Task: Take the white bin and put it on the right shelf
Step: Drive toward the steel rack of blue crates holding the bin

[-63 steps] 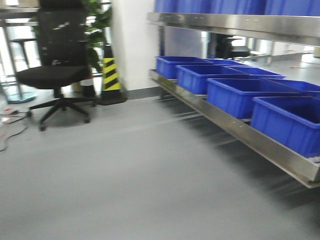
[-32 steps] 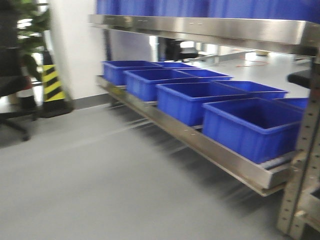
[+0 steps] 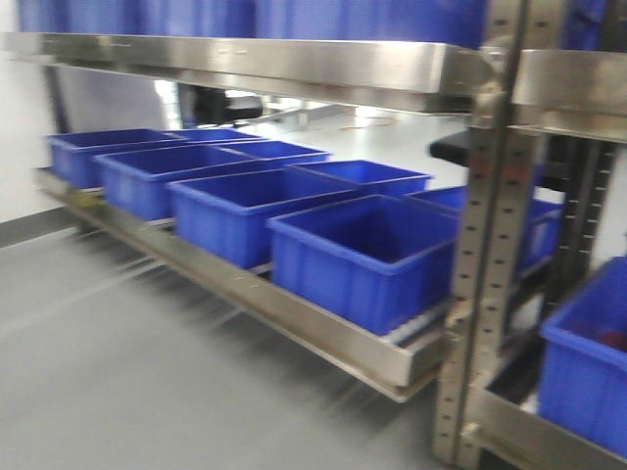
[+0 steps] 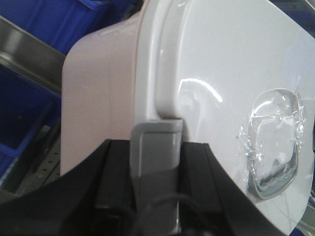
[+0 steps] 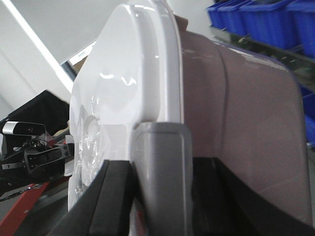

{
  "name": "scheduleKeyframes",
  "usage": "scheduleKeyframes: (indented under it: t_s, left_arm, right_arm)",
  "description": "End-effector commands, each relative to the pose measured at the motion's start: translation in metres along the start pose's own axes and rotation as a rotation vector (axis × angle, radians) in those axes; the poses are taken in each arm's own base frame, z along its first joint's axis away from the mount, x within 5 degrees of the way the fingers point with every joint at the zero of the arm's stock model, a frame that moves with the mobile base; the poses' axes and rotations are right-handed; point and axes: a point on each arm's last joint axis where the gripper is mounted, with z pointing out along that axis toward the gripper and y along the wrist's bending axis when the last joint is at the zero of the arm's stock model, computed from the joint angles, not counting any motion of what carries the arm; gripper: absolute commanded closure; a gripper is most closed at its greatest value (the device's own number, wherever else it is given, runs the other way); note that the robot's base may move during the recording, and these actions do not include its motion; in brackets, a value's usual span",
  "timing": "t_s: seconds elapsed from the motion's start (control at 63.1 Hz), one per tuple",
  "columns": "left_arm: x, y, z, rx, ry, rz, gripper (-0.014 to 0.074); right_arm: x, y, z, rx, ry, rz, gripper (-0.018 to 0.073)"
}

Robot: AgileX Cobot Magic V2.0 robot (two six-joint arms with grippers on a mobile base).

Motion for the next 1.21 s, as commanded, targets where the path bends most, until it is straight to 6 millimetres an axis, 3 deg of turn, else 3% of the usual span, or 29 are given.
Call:
scheduleKeyframes:
  t_s: [0.0, 1.189]
  left_arm:
    - [0.0095, -0.0569, -0.0054, 0.353, 0.131, 0.081, 0.0722]
    - [0.0095, -0.0569, -0.0054, 0.353, 0.131, 0.081, 0.0722]
  right_arm:
    - [0.0035, 0.0553, -0.0078, -0.349, 0.093, -0.02, 0.0427]
    - [0.0036, 0.0554, -0.0079, -0.349, 0.093, -0.02, 0.0427]
